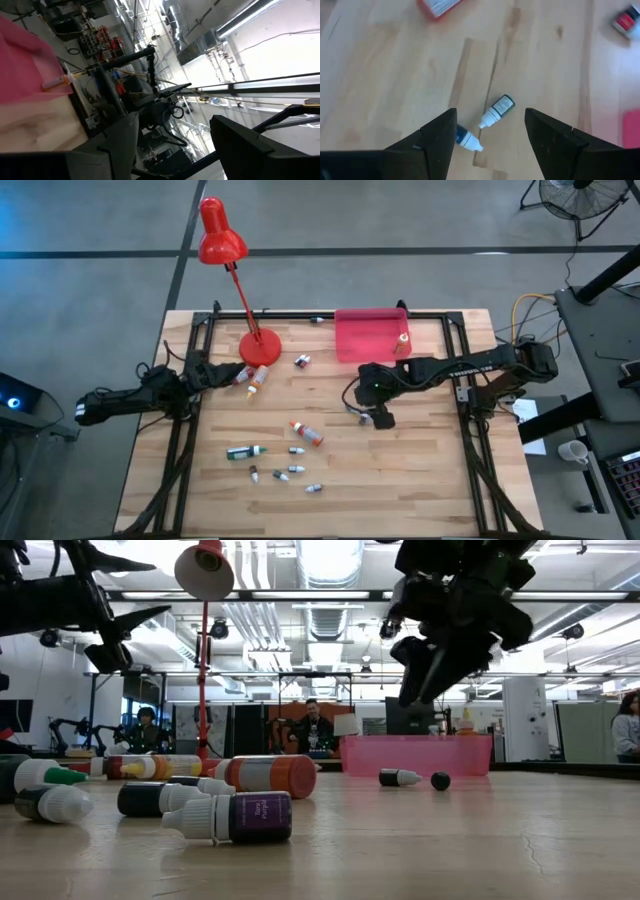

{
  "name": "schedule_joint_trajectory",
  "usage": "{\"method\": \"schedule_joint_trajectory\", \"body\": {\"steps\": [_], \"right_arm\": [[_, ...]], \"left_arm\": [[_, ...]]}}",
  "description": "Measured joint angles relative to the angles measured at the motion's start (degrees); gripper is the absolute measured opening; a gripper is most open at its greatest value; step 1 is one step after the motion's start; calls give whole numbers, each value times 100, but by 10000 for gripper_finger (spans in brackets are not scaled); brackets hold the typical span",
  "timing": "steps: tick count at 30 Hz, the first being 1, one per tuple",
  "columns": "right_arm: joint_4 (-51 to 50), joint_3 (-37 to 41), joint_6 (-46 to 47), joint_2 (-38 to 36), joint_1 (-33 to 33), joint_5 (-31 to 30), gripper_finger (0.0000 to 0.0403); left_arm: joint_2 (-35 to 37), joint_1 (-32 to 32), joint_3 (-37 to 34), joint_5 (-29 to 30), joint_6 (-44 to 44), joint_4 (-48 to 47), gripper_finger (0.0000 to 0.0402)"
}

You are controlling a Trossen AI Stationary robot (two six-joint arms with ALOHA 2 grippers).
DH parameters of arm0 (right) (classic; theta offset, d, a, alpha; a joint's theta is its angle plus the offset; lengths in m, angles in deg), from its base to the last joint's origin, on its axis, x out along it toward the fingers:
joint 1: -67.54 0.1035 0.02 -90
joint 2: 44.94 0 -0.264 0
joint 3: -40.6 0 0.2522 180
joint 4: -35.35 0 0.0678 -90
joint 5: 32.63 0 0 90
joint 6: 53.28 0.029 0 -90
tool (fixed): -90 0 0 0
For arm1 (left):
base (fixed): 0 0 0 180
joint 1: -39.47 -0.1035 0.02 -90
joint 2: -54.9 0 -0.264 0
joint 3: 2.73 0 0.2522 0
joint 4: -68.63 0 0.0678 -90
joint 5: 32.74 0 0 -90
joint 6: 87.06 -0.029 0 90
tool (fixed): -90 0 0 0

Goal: Pick & Place food coloring
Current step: Put the small blue food coloring bottle into the red bin

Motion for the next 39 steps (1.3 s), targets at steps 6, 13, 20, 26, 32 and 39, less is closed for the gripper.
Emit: {"method": "schedule_joint_trajectory", "body": {"steps": [6,13,20,26,32,39], "right_arm": [[-491,110,-1219,212,17,449,228],[-438,-49,-1559,781,13,424,228],[-493,-91,-2305,1140,7,122,228],[-493,-88,-2572,1261,7,107,226],[-499,-90,-2643,1287,2,109,195],[-456,-75,-2606,1325,0,126,134]], "left_arm": [[0,0,0,0,4,-168,220],[0,0,0,0,24,-170,220],[-9,0,0,0,24,-174,220],[-9,0,0,0,24,-183,220],[-11,0,0,39,22,-210,220],[-11,-2,0,140,22,-210,220]]}}
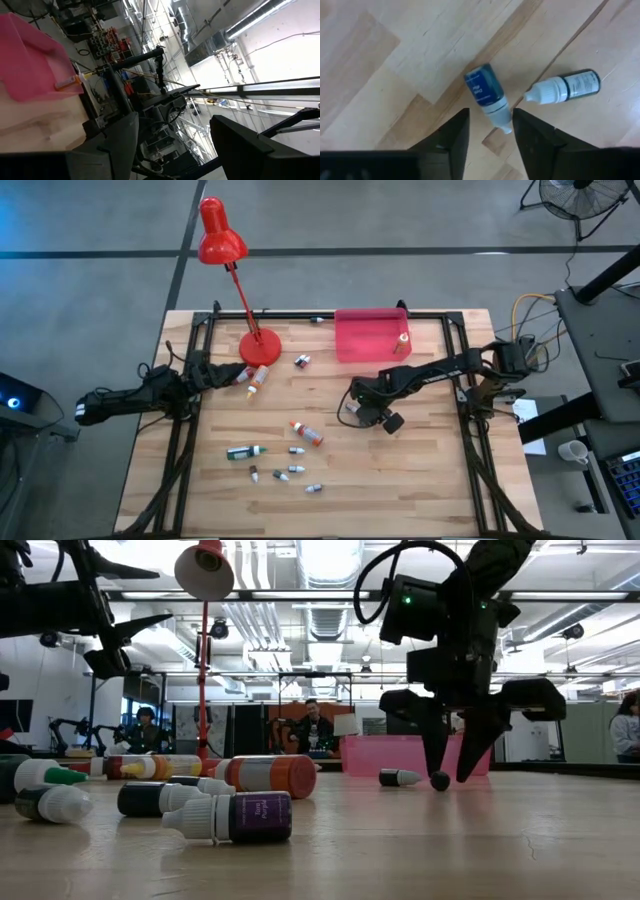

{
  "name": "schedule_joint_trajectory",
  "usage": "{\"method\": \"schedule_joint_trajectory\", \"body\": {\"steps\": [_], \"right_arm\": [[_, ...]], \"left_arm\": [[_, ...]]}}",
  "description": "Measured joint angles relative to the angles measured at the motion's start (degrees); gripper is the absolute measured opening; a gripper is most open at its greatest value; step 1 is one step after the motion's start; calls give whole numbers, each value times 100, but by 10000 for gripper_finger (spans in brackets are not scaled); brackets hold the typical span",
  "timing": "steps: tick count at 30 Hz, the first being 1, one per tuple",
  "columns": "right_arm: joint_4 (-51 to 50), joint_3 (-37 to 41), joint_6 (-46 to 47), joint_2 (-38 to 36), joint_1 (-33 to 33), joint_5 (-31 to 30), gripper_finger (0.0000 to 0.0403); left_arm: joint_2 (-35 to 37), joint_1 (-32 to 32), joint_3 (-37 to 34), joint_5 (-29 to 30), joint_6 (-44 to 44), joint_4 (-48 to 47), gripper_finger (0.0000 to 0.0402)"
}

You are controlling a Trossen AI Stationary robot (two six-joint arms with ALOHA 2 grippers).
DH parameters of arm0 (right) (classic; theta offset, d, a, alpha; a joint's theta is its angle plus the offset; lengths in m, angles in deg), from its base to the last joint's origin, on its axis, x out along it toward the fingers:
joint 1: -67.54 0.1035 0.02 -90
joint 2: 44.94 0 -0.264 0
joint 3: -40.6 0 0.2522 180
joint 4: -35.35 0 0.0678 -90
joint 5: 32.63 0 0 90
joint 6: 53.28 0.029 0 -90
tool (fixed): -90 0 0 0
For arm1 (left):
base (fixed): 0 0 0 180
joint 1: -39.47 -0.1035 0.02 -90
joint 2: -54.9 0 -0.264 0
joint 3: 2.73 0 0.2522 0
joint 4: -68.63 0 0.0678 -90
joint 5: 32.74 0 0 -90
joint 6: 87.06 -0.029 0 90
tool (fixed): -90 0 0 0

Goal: Pick & Place food coloring
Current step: Put the small blue food coloring bottle into the red bin

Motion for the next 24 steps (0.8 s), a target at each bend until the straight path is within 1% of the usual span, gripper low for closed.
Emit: {"method": "schedule_joint_trajectory", "body": {"steps": [5,17,20,24], "right_arm": [[37,0,-42,0,-2,0,115],[58,48,63,188,-2,46,107],[48,39,386,181,0,42,104],[33,-3,1056,160,2,11,97]], "left_arm": [[-2,1,0,0,11,-2,220],[-2,1,0,-9,22,-7,220],[-2,2,0,-13,26,-38,220],[-2,2,0,-13,26,-78,220]]}}
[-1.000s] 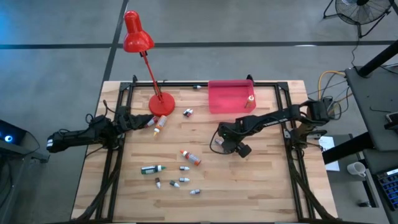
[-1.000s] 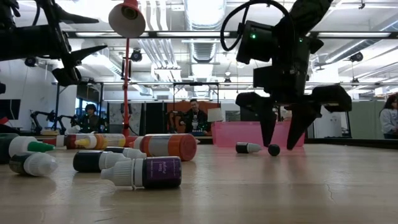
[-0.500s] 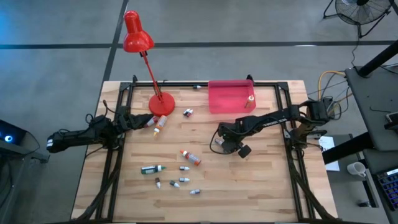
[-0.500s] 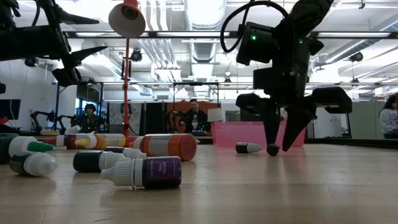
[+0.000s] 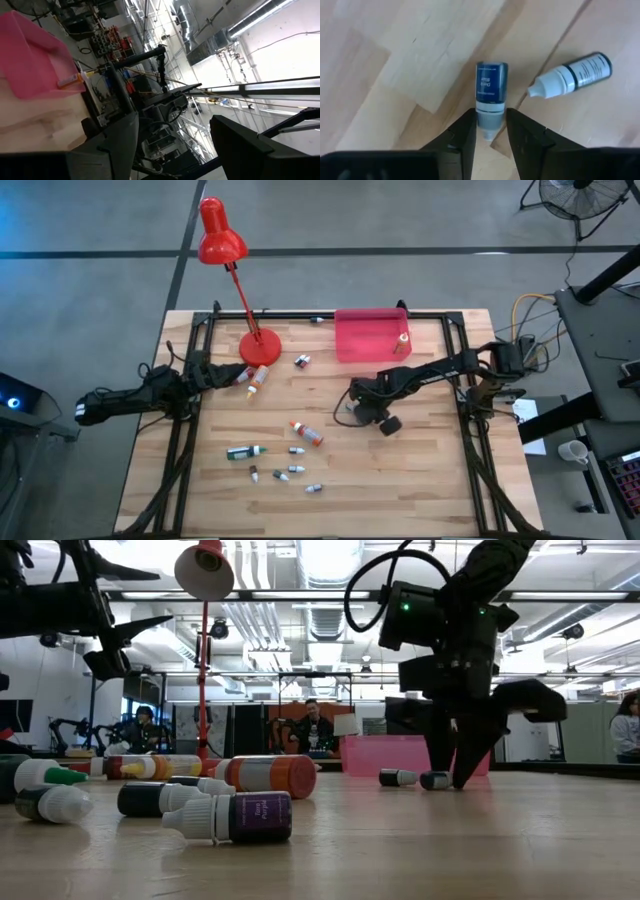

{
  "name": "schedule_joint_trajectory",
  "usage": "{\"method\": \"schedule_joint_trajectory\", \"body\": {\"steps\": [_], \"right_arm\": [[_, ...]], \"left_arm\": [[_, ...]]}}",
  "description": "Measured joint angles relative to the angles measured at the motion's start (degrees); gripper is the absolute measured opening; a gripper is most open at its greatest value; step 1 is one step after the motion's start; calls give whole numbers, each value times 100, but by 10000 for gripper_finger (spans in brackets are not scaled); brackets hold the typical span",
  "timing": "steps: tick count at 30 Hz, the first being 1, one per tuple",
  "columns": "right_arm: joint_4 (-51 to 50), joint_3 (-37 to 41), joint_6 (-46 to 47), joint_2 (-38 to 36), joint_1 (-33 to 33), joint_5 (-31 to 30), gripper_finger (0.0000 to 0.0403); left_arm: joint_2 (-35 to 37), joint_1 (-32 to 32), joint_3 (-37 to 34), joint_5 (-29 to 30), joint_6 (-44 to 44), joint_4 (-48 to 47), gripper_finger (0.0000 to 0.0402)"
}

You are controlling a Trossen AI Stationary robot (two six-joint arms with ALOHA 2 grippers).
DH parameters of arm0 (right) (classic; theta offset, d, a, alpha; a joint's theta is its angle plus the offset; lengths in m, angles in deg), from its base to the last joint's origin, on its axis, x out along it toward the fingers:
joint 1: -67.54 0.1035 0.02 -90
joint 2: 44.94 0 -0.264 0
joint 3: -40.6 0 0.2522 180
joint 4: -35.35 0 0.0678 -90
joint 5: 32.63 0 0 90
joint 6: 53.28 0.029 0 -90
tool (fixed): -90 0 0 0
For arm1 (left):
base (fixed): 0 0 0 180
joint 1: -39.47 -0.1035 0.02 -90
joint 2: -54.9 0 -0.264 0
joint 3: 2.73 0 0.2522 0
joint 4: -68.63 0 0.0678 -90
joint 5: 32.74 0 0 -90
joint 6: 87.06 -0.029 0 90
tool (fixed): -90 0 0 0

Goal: Pick & Place food coloring
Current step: Put the small blue food coloring bottle into the red bin

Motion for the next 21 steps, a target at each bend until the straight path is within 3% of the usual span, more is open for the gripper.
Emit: {"method": "schedule_joint_trajectory", "body": {"steps": [9,21], "right_arm": [[-24,-22,1699,-2,-2,-9,60],[-635,-387,2289,-8,9,-15,46]], "left_arm": [[0,0,0,0,-2,-48,220],[0,0,0,0,-4,-68,220]]}}
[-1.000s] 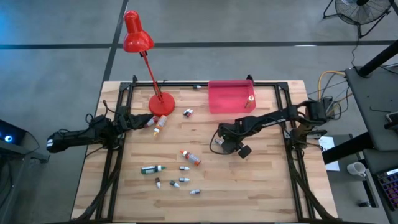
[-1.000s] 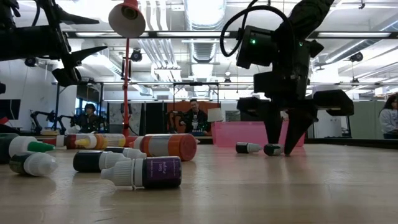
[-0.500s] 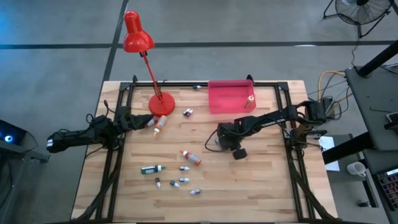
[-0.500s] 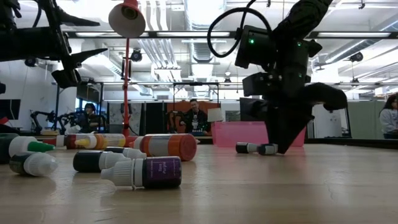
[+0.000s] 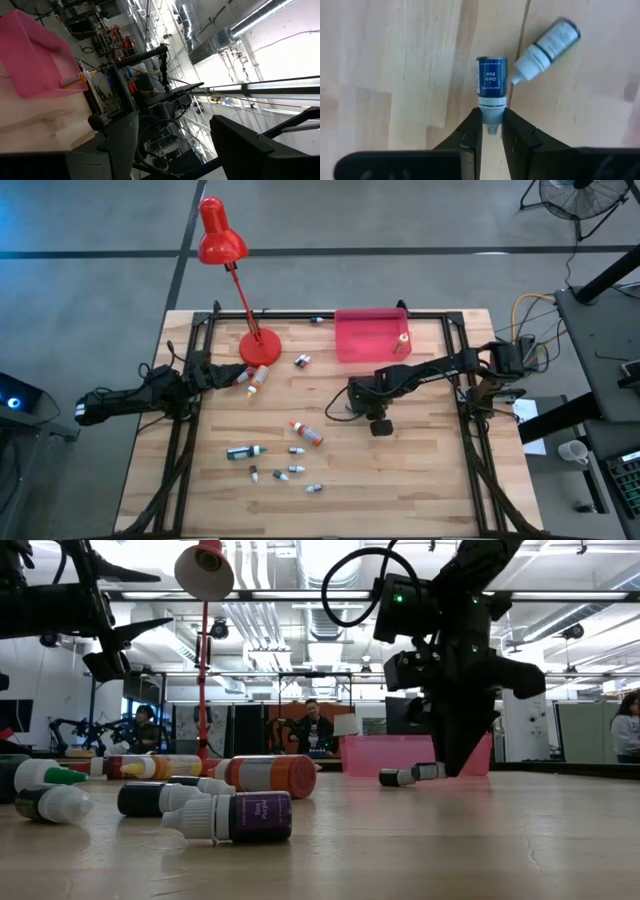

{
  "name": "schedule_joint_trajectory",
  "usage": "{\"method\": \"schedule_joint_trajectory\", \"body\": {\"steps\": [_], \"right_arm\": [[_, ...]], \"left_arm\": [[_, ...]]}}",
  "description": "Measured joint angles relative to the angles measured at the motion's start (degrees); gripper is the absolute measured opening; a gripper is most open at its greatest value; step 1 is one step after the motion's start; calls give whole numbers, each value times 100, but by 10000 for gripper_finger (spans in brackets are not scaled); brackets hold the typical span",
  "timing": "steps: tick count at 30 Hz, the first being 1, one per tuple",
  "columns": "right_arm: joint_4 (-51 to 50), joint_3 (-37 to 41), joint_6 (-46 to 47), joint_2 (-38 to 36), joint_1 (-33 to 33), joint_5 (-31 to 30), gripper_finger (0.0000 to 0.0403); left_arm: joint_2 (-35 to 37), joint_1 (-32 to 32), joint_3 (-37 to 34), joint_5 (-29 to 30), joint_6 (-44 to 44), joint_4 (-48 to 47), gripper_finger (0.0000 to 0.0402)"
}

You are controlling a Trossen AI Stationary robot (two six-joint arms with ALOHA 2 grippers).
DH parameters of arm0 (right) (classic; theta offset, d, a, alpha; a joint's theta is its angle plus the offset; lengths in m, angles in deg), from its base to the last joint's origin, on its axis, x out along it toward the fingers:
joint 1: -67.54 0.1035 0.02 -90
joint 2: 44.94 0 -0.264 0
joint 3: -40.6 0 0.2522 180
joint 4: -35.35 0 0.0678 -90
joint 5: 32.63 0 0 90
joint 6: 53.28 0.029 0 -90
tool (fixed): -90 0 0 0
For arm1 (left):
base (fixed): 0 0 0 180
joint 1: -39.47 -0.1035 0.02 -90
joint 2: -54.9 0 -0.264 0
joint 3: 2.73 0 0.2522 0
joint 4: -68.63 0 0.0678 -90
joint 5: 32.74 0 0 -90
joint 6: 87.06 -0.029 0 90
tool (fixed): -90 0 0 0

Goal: Pick & Place food coloring
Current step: Put the small blue food coloring bottle into the red bin

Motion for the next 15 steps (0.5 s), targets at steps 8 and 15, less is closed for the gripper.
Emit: {"method": "schedule_joint_trajectory", "body": {"steps": [8,15], "right_arm": [[-1097,-364,748,-16,0,9,47],[-1435,-674,1366,-16,0,-2,48]], "left_arm": [[0,0,0,0,0,-104,220],[0,0,0,-1,0,-102,220]]}}
